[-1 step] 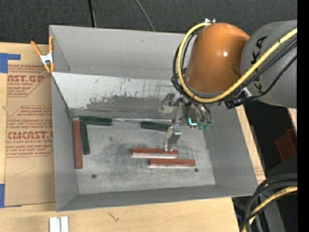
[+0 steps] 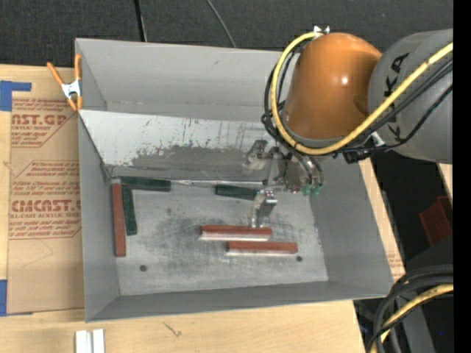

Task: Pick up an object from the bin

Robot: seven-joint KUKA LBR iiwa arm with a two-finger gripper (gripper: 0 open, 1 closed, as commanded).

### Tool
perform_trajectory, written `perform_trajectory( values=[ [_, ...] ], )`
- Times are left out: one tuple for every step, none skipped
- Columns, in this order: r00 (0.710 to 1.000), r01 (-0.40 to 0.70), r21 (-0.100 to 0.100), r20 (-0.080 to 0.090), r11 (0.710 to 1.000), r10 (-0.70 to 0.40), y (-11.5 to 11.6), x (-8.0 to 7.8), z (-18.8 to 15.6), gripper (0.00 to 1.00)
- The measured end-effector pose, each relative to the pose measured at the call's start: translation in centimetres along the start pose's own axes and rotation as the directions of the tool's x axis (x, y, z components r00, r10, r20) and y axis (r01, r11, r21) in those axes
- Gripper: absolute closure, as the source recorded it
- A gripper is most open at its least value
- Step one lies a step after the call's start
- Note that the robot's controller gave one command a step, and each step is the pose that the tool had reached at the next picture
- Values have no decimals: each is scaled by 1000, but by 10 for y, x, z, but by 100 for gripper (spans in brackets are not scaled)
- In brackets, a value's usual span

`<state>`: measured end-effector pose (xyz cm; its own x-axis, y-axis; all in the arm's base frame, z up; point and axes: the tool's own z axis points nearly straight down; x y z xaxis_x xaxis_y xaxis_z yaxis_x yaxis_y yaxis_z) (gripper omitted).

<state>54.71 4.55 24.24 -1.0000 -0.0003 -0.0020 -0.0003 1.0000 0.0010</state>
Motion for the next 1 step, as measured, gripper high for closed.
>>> perform_trajectory(
  values=[
    [998, 57, 1, 5, 998, -57, -11, 13, 53, 0]
  ],
)
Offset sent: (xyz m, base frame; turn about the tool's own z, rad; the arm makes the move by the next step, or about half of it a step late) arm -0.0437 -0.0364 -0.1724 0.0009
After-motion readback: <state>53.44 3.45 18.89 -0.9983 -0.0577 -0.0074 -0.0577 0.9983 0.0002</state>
